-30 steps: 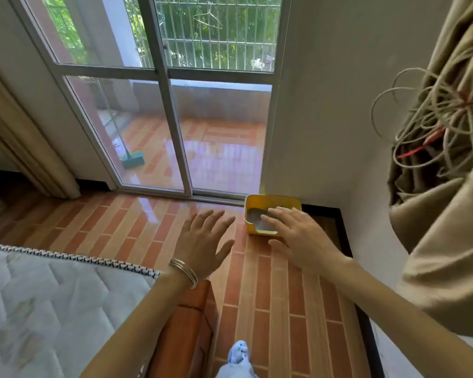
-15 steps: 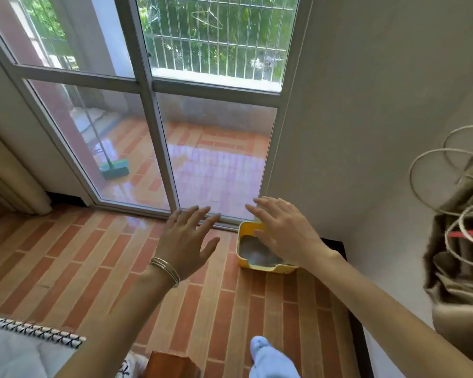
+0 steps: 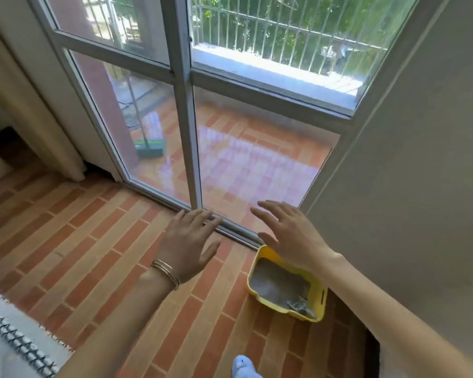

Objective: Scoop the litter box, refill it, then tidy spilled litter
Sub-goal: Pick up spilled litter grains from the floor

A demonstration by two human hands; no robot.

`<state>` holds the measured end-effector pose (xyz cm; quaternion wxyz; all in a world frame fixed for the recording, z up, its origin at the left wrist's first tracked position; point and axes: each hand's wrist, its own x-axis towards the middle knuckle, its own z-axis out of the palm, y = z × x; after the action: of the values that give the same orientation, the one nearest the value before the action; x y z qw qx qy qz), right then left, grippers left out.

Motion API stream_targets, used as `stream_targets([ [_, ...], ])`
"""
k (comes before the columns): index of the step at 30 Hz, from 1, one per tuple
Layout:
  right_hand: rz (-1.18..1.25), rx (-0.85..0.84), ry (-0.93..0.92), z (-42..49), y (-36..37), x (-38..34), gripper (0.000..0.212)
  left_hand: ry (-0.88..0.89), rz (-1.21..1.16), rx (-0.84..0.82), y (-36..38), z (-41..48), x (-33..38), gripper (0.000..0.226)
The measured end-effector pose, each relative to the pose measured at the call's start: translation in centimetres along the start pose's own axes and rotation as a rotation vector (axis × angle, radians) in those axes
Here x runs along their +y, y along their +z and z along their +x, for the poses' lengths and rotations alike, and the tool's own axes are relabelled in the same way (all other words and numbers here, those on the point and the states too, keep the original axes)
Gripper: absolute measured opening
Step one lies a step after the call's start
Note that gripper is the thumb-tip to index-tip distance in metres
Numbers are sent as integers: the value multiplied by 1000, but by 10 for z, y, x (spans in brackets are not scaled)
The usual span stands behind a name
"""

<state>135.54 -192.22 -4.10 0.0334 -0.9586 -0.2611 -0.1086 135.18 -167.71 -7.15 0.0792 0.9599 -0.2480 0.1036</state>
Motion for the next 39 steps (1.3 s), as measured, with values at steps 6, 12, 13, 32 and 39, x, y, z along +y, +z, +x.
stream_targets([
  [6,81,-90,-27,44,69,24,52,-98,25,-100,50,10,-45,50],
  [12,164,-140,69,68,168,32,55,-125,-90,-182,141,23,-96,48],
  [13,183,-147,85,69,193,34,54,-121,-105,-182,164,24,-104,47],
  [32,438,-273,416,-86,850,43,56,-236,-398,-245,796,-71,-144,51],
  [39,487,-179,636,-102,942,62,47,-548,-1132,48,874,-71,-136,44],
])
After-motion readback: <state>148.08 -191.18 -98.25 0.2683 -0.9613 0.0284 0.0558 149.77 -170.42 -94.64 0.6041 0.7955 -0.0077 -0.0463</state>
